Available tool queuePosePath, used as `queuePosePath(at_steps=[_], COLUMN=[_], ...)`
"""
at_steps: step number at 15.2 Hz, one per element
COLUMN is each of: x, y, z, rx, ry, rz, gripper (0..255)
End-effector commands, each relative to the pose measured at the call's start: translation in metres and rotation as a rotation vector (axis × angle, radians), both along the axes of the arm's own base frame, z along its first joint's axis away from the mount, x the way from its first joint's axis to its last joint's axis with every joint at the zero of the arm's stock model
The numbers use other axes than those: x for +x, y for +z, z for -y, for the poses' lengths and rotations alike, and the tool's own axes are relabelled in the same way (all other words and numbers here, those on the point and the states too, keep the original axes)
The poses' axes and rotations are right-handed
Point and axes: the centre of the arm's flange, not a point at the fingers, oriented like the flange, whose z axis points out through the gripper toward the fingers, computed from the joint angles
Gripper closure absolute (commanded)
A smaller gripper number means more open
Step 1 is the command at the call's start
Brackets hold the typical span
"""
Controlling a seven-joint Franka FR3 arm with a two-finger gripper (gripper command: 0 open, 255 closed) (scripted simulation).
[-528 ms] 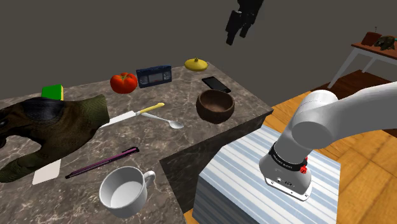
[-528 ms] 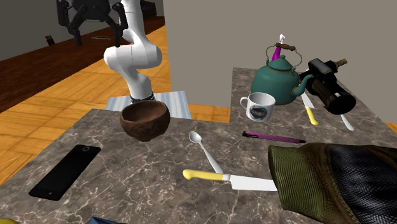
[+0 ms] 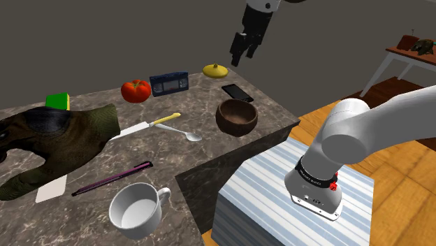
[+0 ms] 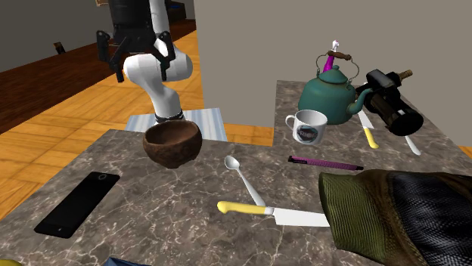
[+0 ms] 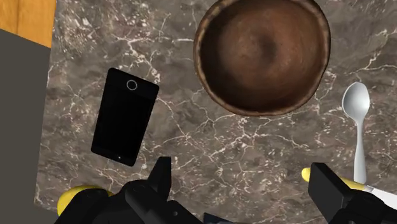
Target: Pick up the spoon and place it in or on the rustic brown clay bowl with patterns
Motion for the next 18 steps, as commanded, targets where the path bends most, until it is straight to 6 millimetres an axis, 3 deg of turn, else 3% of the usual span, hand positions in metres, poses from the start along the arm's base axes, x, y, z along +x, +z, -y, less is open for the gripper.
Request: queuePosePath(at_steps=[1,18], x=[0.010,0.083], y=[-0.022,-0.169], z=[-0.015,-0.147], rx=[0.015,0.135], ry=[0.007,0.078], rz=[0.006,0.046], gripper=[0,0])
